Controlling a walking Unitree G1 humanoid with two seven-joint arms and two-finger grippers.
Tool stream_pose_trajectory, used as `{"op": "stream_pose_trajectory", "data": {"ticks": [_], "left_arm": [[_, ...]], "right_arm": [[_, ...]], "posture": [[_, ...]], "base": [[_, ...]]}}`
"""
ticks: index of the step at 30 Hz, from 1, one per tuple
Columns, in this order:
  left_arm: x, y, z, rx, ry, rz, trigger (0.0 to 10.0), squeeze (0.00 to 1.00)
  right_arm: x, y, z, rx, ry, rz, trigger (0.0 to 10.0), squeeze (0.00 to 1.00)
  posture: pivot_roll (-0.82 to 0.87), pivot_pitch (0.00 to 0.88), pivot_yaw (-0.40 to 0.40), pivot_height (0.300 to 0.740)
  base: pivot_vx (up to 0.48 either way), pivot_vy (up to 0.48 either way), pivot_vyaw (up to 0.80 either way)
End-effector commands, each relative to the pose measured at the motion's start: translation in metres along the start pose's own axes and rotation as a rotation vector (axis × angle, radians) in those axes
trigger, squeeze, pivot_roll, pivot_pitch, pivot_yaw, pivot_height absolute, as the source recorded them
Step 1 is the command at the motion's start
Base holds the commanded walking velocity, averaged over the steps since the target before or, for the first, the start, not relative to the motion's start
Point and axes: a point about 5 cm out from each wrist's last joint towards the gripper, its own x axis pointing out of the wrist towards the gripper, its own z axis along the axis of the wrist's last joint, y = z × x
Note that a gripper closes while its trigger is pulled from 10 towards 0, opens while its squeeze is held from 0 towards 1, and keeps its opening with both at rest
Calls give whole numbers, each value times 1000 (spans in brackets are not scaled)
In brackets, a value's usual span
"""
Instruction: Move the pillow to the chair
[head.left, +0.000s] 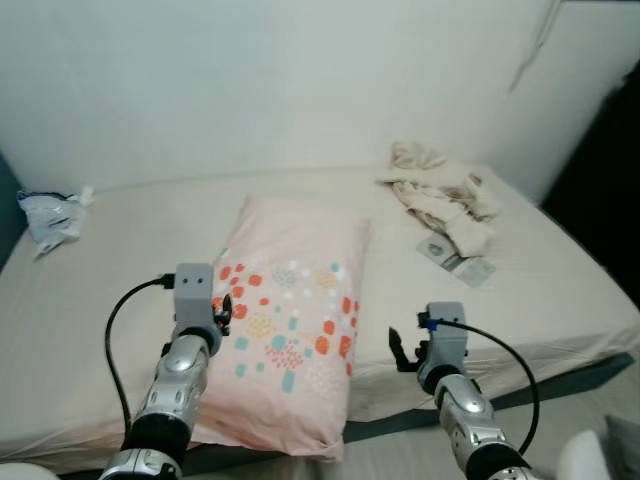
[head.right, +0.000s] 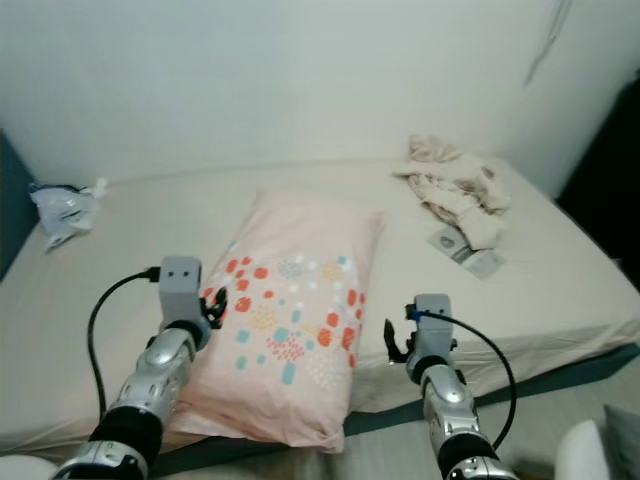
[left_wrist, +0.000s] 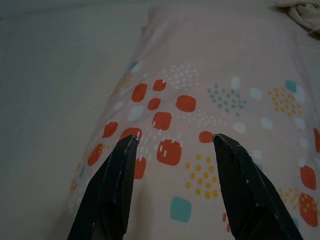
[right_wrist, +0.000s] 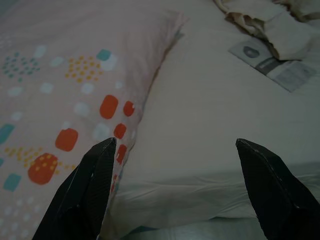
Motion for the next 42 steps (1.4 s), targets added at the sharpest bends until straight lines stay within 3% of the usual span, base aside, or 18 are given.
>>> {"op": "stream_pose_trajectory", "data": {"ticks": [1, 9, 12, 23, 34, 36, 42], "left_arm": [[-3, 5, -9, -24, 28, 38, 10000, 0], [-5, 4, -13, -20, 38, 45, 10000, 0], [-6, 3, -12, -17, 36, 44, 10000, 0], [-6, 2, -11, -13, 32, 43, 10000, 0], [-6, 4, -7, -23, 10, 77, 10000, 0], [-7, 5, -8, -24, 8, 87, 10000, 0], [-7, 5, -7, -22, 7, 95, 10000, 0]], "right_arm": [[-2, 6, -5, 21, 11, 16, 10000, 0], [-5, 3, -7, 43, -10, 16, 10000, 0], [-6, 2, -10, 72, 7, 12, 10000, 0], [-7, -2, -10, 43, 15, -8, 10000, 0], [-5, 1, -9, 5, 29, 18, 10000, 0], [-4, 9, -6, -104, 27, 84, 10000, 0], [-3, 14, -6, -117, 21, 108, 10000, 0]], "posture": [[-55, 40, -18, 740], [-60, 62, -15, 740], [-61, 67, -15, 740], [-60, 78, -9, 740], [-57, 81, -20, 740], [-58, 80, -21, 740], [-59, 75, -20, 740]], "base": [[0, 0, 0], [0, 0, 0], [0, 0, -800], [0, 0, -800], [0, 0, 0], [0, 0, 400], [0, 0, 800]]}}
